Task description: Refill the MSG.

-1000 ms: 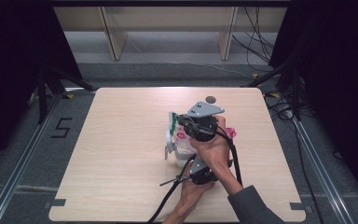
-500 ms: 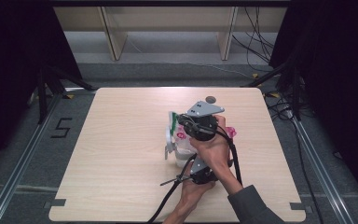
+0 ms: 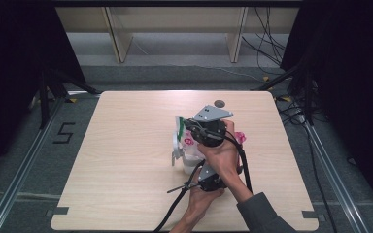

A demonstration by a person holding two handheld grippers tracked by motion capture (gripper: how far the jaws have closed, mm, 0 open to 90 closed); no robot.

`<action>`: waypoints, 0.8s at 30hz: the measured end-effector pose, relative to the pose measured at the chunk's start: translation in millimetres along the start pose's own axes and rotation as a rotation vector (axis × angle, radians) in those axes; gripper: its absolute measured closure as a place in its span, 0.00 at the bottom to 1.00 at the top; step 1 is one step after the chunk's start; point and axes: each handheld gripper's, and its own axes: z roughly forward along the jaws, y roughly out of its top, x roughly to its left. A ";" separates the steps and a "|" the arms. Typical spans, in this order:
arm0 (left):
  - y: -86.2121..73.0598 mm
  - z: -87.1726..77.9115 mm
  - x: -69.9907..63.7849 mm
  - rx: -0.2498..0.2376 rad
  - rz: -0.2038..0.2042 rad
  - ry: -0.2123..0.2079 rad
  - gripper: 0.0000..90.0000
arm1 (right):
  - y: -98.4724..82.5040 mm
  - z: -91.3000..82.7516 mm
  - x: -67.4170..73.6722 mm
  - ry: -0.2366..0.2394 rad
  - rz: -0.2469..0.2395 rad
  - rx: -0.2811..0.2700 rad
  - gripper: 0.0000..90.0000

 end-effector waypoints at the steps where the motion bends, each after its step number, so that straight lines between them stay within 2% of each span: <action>1: 0.0 0.0 -0.1 -0.001 0.000 -0.001 0.82 | 0.1 -0.2 0.2 0.001 -0.001 0.000 1.00; 5: 0.3 -0.5 0.0 0.008 0.003 -0.001 0.82 | -0.1 -0.3 0.0 -0.003 0.002 -0.009 1.00; 7: 0.2 -0.6 0.0 0.007 0.005 -0.001 0.82 | 0.1 -0.2 -0.4 0.003 -0.013 -0.009 1.00; 8: 0.2 -0.7 0.1 0.008 0.005 0.000 0.82 | -0.2 -0.6 1.0 0.000 0.013 -0.006 1.00; 15: 0.1 -0.9 0.1 0.005 0.005 0.007 0.82 | 0.0 -0.5 0.2 0.000 0.008 -0.014 1.00; 17: 0.3 -1.3 0.3 0.005 0.010 0.002 0.82 | 0.4 -1.4 -0.1 0.009 0.006 -0.011 1.00; 18: 0.2 -1.3 0.1 0.006 0.007 0.002 0.82 | 1.0 -2.4 -1.4 0.011 -0.012 -0.008 1.00; 20: 0.0 -1.3 0.3 0.010 0.010 0.004 0.82 | 0.8 -2.8 -2.0 0.012 -0.006 -0.010 1.00; 22: -0.1 -1.4 0.4 0.011 0.011 0.003 0.82 | 0.7 -2.0 -2.6 0.003 -0.017 -0.029 1.00; 24: -0.1 -1.3 0.3 0.010 0.010 0.007 0.82 | 0.5 -2.8 -2.0 0.005 0.000 -0.023 1.00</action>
